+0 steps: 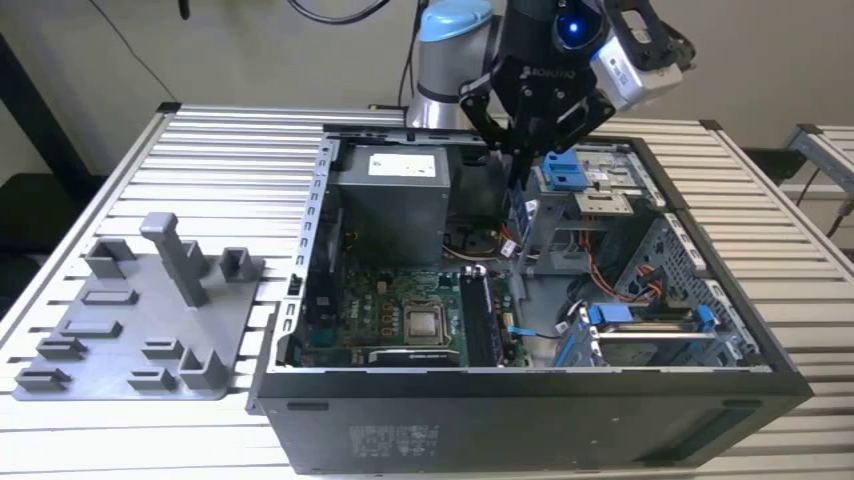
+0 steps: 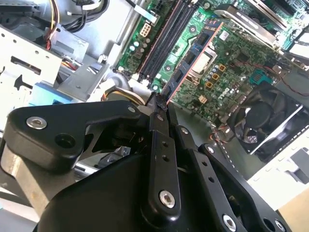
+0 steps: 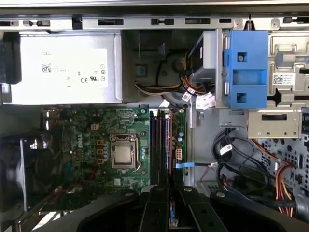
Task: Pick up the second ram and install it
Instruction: 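Insert the second ram into the second slot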
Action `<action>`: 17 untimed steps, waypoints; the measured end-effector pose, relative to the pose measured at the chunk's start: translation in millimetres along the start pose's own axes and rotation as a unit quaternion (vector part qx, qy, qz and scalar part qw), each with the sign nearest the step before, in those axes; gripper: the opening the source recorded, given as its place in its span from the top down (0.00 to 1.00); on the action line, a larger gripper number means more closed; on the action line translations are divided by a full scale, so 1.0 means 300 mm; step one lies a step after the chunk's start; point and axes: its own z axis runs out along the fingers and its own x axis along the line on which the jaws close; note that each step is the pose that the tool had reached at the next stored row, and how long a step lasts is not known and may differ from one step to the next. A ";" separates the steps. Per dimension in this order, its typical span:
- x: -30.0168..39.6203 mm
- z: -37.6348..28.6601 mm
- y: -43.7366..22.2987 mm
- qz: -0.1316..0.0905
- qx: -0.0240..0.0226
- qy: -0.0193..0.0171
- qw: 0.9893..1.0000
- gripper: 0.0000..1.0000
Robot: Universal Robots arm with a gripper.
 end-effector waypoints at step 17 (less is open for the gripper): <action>0.000 0.018 -0.001 0.000 0.000 0.000 1.000 0.86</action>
